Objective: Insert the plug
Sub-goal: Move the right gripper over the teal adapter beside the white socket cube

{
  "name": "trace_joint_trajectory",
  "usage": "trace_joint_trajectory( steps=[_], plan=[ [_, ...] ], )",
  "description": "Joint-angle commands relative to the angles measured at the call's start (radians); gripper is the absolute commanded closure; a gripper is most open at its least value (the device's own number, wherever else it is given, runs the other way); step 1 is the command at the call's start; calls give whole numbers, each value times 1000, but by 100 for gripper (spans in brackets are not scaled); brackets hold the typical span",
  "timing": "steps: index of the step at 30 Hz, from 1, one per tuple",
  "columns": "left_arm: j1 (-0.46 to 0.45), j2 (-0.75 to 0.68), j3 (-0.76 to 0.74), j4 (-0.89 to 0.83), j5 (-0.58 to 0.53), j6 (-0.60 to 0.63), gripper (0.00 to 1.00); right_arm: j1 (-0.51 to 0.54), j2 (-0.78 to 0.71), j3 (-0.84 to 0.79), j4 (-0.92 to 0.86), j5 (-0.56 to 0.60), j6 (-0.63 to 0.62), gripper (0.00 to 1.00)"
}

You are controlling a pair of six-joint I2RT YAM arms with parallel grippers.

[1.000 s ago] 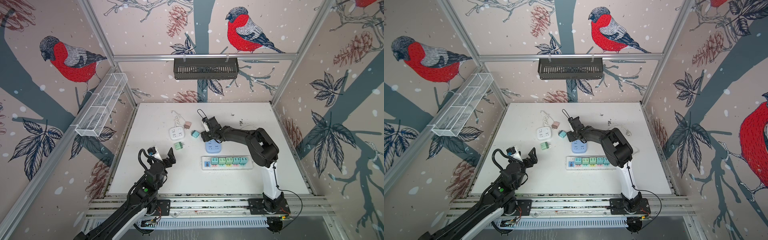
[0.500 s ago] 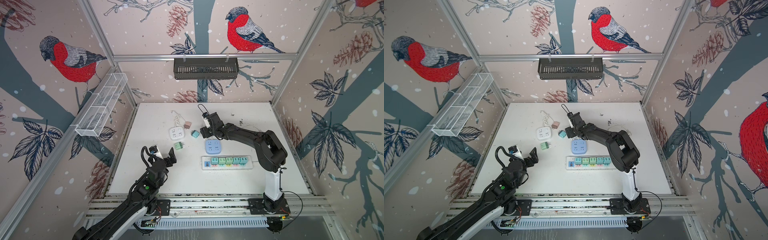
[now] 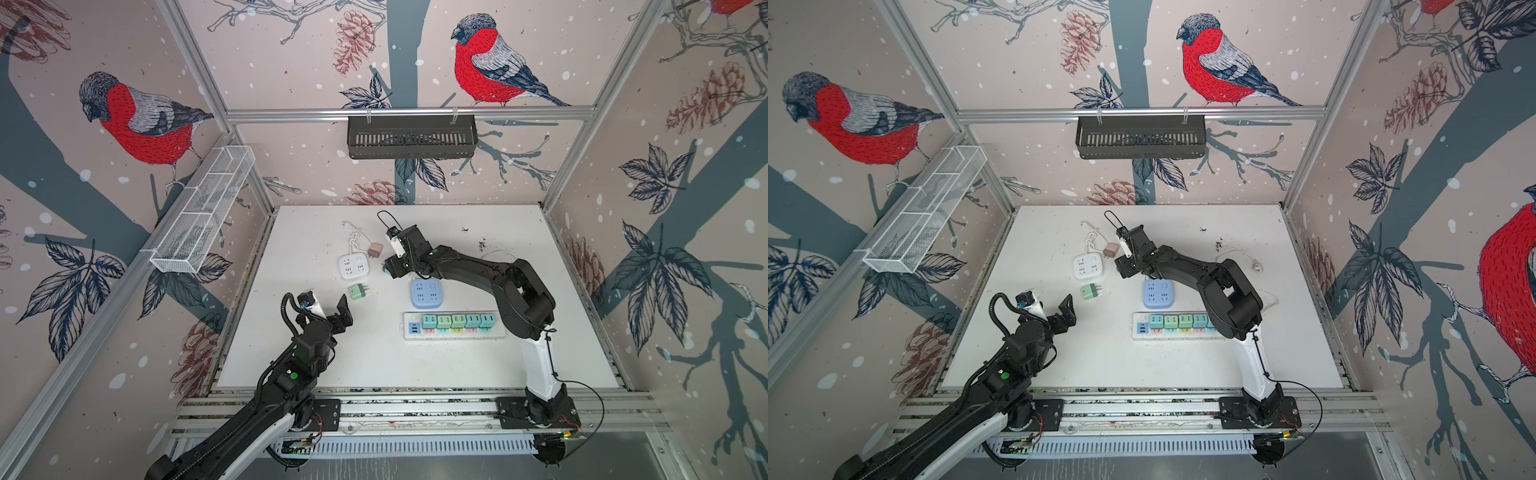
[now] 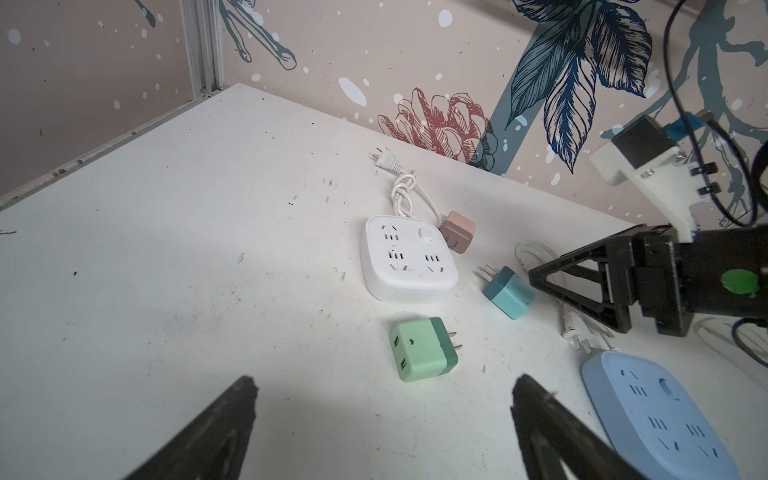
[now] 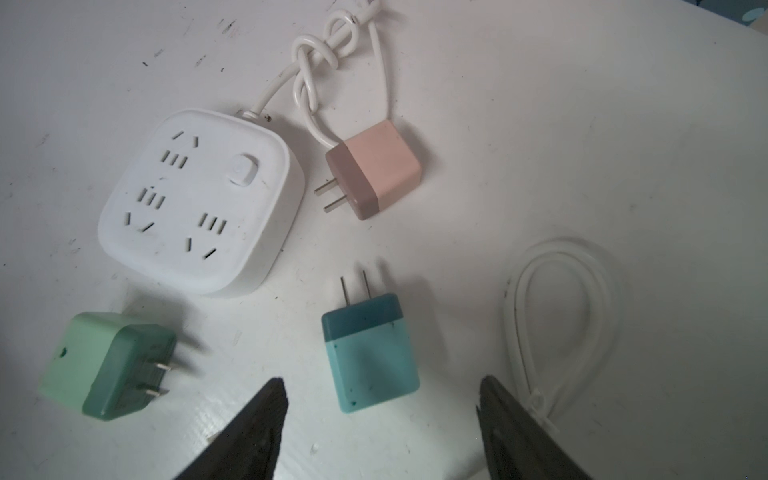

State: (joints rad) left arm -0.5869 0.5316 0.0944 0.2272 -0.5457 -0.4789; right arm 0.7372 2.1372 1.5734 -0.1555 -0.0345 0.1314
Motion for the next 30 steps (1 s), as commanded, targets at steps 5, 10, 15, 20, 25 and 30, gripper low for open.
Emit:
trace_joint_trajectory(
  steps=[5,10,15,20,25,30],
  plan=[
    [0,-1,9,12,1,-21,5,-4,116,155,-58,38,16,27],
    [1,-2,9,11,1,-23,5,-12,197,270,-105,85,47,29],
    [0,-2,9,9,3,-24,5,-8,250,324,-121,104,70,29],
    [1,-1,10,8,6,-26,5,4,262,317,-124,129,75,29],
    [1,-4,11,8,7,-25,5,26,236,274,-121,163,71,30],
    [0,-7,11,4,8,-27,5,49,169,179,-91,184,70,29]
  ],
)
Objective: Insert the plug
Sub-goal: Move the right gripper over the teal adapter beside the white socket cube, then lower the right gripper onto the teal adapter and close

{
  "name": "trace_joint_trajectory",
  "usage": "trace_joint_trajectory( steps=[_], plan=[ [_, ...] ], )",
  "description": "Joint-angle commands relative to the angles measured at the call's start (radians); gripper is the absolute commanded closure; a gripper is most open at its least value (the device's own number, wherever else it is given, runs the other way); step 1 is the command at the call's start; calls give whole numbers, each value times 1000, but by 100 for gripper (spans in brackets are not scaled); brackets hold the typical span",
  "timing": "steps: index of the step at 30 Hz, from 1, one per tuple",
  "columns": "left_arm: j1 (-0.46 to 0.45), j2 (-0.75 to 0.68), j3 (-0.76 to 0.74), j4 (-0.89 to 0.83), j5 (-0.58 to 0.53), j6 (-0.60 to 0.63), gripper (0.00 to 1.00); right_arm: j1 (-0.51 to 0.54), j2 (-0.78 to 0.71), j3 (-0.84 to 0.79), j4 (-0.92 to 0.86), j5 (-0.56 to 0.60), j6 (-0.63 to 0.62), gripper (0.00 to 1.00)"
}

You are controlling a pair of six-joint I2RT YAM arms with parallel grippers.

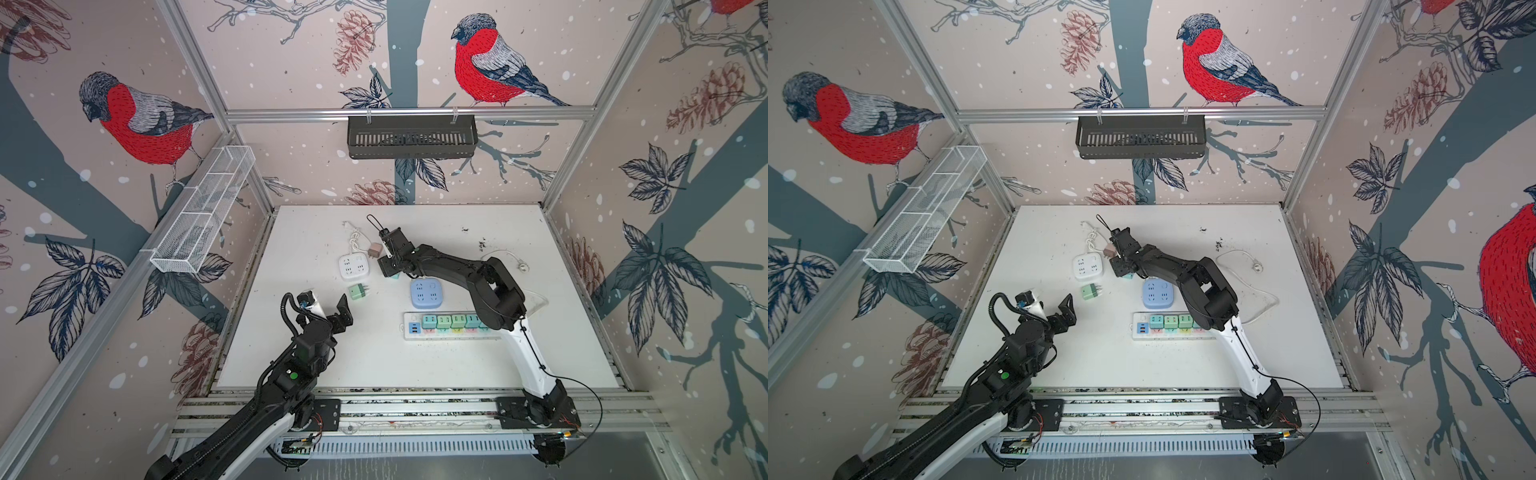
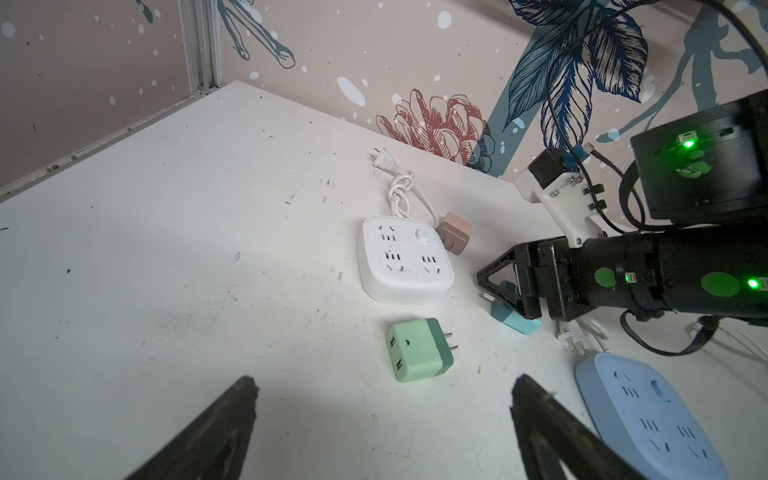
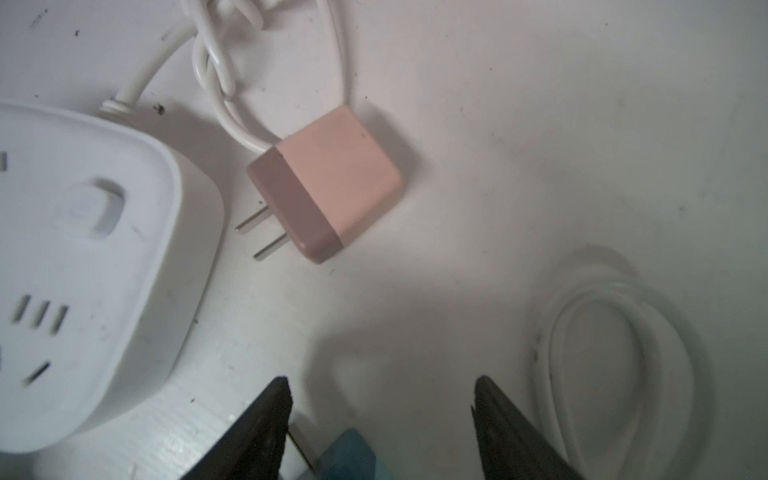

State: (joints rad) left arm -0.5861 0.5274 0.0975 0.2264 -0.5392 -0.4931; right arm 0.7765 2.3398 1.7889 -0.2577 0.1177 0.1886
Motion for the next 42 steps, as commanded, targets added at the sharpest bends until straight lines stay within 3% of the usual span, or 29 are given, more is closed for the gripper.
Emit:
trace_joint_trajectory(
  steps=[1,19,25,28,34,42],
  plan=[
    [0,-3,7,5,2,-12,5,16,-50,-60,17,35,11,29],
    [0,-9,5,1,7,-15,5,139,-342,-436,104,121,48,24],
    [0,-20,4,-4,8,-16,5,187,-401,-541,185,49,137,26],
    [0,-29,3,-7,11,-16,5,190,-385,-557,221,-6,162,27],
    [0,-43,0,-15,15,-21,5,171,-311,-514,227,-9,183,27],
    [-1,-45,0,-17,15,-21,5,111,-239,-444,235,-29,185,21]
  ],
)
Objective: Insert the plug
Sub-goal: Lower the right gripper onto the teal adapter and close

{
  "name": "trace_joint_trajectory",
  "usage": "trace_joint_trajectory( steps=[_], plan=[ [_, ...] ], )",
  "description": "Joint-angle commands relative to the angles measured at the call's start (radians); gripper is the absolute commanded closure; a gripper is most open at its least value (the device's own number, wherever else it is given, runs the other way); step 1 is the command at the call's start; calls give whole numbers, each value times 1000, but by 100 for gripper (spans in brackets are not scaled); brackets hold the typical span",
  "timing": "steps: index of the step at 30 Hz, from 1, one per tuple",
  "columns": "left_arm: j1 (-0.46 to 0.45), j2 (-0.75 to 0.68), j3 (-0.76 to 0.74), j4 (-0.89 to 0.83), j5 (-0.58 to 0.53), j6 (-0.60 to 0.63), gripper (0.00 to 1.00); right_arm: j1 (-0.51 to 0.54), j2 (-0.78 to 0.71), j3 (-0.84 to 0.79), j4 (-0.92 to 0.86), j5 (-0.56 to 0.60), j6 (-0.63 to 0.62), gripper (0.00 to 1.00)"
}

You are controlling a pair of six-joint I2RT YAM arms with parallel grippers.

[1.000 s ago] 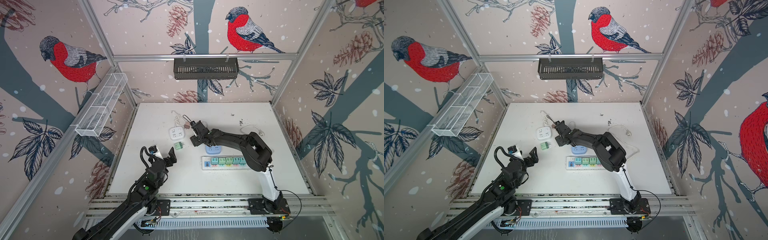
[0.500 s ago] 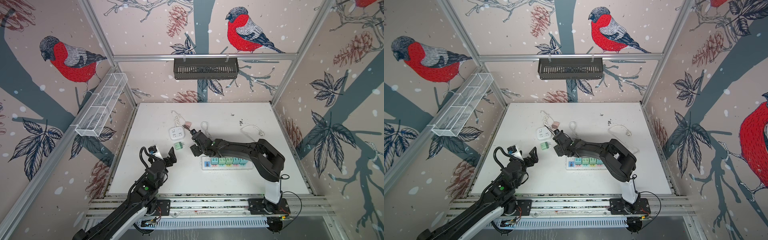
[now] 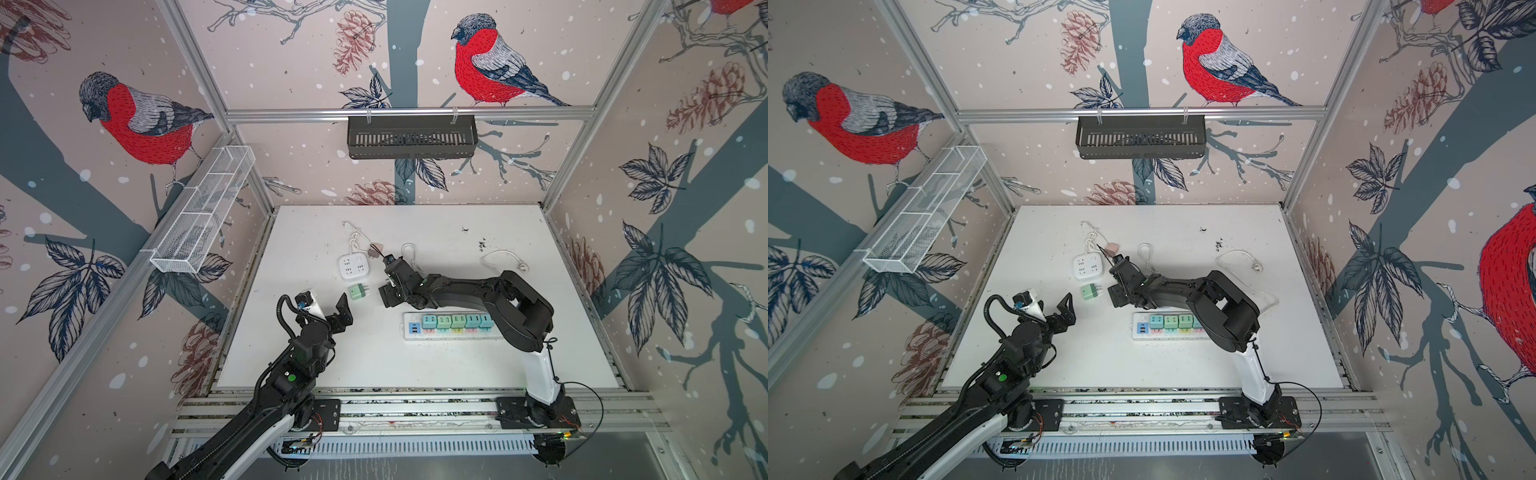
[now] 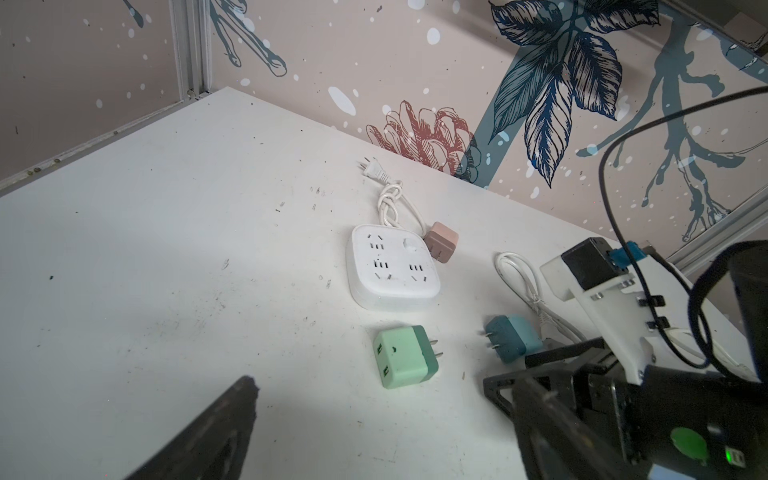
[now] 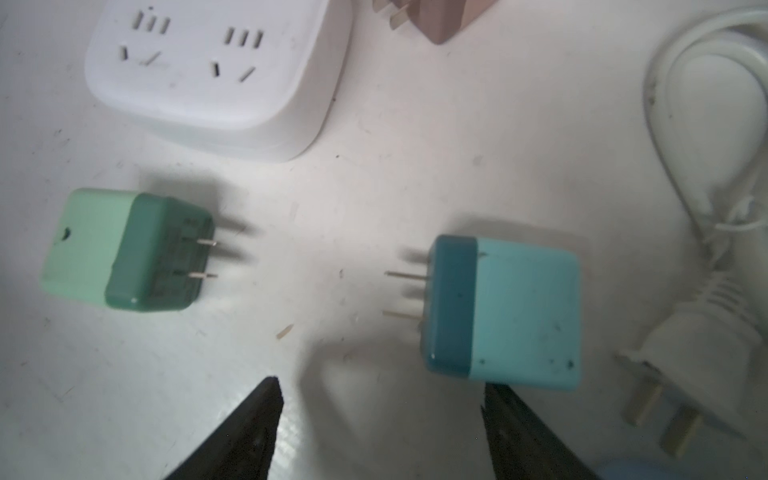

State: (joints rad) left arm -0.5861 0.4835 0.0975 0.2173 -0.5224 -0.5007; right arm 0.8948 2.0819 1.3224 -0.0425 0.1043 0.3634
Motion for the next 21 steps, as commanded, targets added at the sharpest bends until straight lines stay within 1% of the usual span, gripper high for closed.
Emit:
trace_joint_trajectory(
  steps=[1,6,11,14,16,19,21],
  plan=[
    [-1,-2,0,-8,-2,-14,5,-14,34,39,16,-18,9,21],
    [-1,-3,1,-9,-2,-14,5,-39,125,155,-33,-33,-3,21],
    [-1,-5,-1,-9,-1,-15,5,-48,205,268,-96,7,-10,23],
    [1,-6,-1,-11,1,-15,5,-47,229,301,-120,38,-17,24],
    [0,-6,0,-11,1,-15,5,-45,234,306,-128,53,-21,28],
    [0,-6,-1,-10,0,-16,5,-42,233,298,-134,73,-28,36],
    [0,-6,0,-11,0,-16,5,-38,225,286,-135,83,-31,38]
  ],
)
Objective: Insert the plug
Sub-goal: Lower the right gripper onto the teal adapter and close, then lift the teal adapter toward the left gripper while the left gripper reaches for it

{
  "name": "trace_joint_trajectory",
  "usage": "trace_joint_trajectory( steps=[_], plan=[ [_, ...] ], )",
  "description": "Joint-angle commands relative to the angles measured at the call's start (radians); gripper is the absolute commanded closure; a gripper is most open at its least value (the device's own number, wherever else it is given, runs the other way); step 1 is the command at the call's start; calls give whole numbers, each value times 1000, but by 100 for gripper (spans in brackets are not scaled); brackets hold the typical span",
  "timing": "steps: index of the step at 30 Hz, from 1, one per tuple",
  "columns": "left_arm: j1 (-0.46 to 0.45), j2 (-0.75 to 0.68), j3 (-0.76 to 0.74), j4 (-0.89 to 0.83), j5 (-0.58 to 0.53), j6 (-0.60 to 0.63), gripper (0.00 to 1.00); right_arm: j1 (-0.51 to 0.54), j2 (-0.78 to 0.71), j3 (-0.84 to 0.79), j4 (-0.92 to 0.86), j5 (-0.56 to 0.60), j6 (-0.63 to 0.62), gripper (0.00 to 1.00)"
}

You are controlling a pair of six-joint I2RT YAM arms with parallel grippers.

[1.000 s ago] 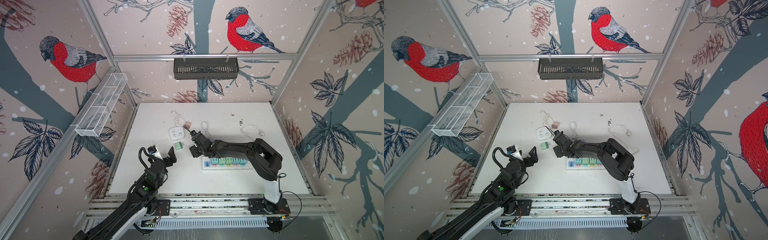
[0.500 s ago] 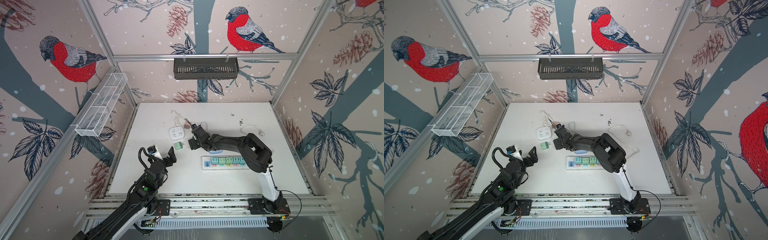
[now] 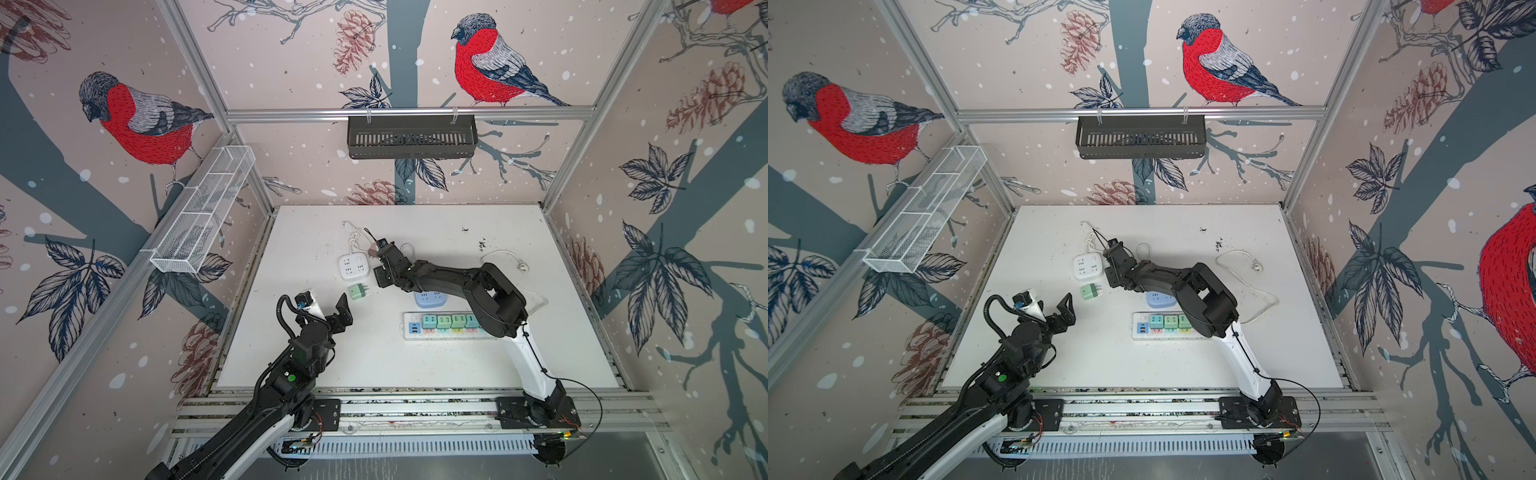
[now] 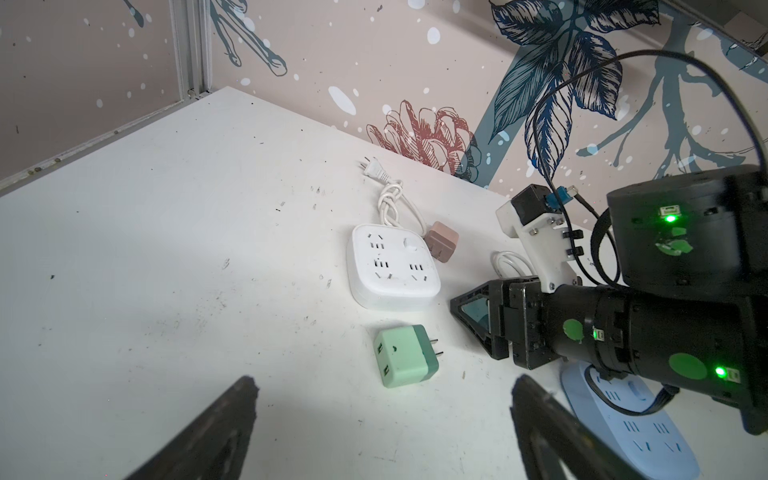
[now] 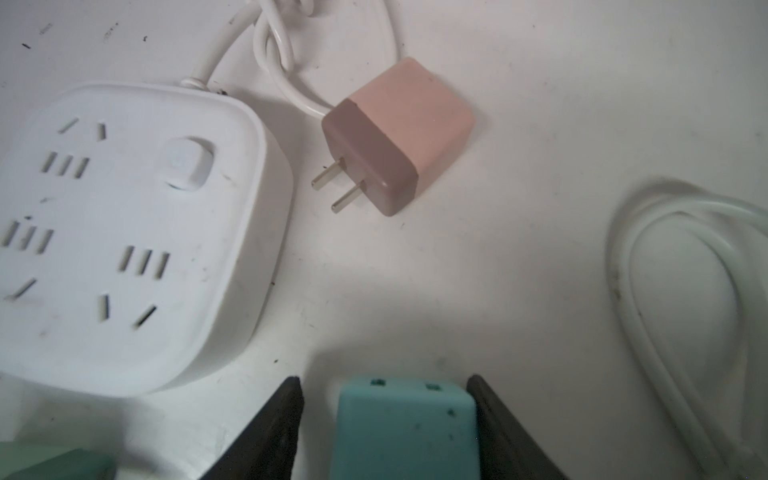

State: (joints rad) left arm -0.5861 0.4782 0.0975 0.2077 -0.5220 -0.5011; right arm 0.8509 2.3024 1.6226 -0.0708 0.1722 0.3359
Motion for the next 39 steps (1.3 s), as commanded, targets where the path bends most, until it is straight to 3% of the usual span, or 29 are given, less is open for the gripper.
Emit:
trace_joint_trajectory(
  steps=[1,9,16,20,26,33,39],
  plan=[
    [1,-1,0,-2,-1,-17,5,9,-3,-22,-106,21,-6,38],
    [0,1,1,1,-3,-18,5,24,-40,-77,-89,35,-14,38],
    [0,11,0,5,-3,-19,5,27,-64,-113,-42,29,-27,58],
    [0,24,7,5,2,-12,5,36,-126,-135,-30,34,-49,61],
    [-1,60,39,-25,30,7,5,77,-350,-269,38,57,-110,66],
    [0,44,46,6,110,24,4,96,-676,-571,234,57,-199,75],
    [-1,-38,106,-11,295,17,4,101,-946,-877,466,73,-333,80]
  ],
)
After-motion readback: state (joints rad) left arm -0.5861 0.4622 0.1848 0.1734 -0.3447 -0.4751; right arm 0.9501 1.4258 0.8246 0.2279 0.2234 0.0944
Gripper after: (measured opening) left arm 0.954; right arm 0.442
